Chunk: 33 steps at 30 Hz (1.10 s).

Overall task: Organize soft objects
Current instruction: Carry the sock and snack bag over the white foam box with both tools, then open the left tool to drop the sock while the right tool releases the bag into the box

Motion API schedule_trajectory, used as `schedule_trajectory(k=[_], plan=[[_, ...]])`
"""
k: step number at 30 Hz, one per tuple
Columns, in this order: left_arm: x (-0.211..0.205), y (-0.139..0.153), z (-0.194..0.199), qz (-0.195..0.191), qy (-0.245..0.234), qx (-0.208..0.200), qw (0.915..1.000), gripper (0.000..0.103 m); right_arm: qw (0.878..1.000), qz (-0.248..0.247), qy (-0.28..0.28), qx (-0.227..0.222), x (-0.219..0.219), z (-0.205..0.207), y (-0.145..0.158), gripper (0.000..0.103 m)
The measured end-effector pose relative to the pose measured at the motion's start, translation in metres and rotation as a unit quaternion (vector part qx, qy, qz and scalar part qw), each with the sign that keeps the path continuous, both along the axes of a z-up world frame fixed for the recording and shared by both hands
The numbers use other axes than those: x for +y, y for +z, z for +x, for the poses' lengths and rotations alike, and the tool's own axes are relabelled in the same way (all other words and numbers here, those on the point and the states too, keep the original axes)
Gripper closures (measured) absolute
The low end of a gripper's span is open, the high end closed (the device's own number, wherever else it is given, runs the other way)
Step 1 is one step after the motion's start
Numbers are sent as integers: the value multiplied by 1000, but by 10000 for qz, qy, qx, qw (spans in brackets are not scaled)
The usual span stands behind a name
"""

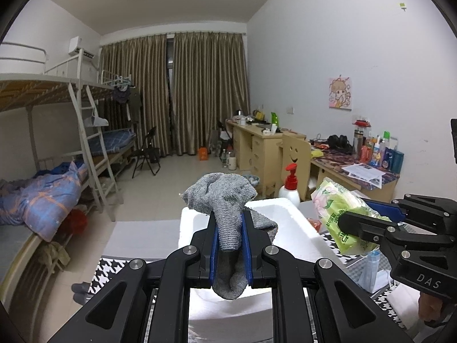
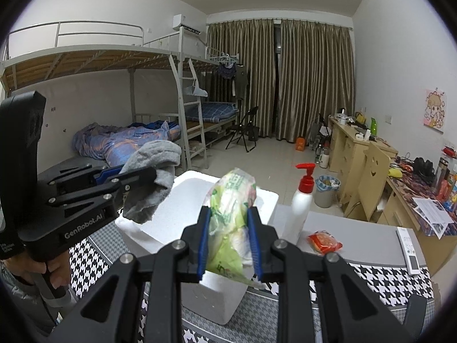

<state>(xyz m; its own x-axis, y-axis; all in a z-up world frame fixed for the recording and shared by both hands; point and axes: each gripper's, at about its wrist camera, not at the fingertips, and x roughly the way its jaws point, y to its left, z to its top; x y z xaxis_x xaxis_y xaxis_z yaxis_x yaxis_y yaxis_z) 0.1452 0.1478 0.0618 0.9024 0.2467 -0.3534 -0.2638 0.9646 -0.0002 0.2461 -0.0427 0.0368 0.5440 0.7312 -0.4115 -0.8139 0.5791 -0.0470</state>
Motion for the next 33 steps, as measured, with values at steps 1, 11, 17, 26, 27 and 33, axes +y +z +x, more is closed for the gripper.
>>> schedule_trajectory(k=[1, 11, 17, 26, 27, 33], plan=[[1, -1, 1, -3, 19, 19, 10000, 87, 10000, -14, -2, -3, 1, 0, 0, 73], [14, -6, 8, -56, 109, 139, 9998, 87, 10000, -81, 10, 37, 10, -1, -2, 73], [21, -8, 12, -158, 13, 219, 9996, 86, 9999, -106, -14, 99, 13, 3, -3, 73], [29, -7, 7, -347, 22, 83, 9994, 31, 9999, -96, -5, 60, 15, 1, -1, 73], [31, -7, 6, -373, 53, 54, 9993, 21, 9999, -114, 0, 58, 16, 1, -2, 73], [31, -5, -5, -251, 197, -129, 9994, 5, 9998, -192, 9, 48, 21, 1, -4, 73]])
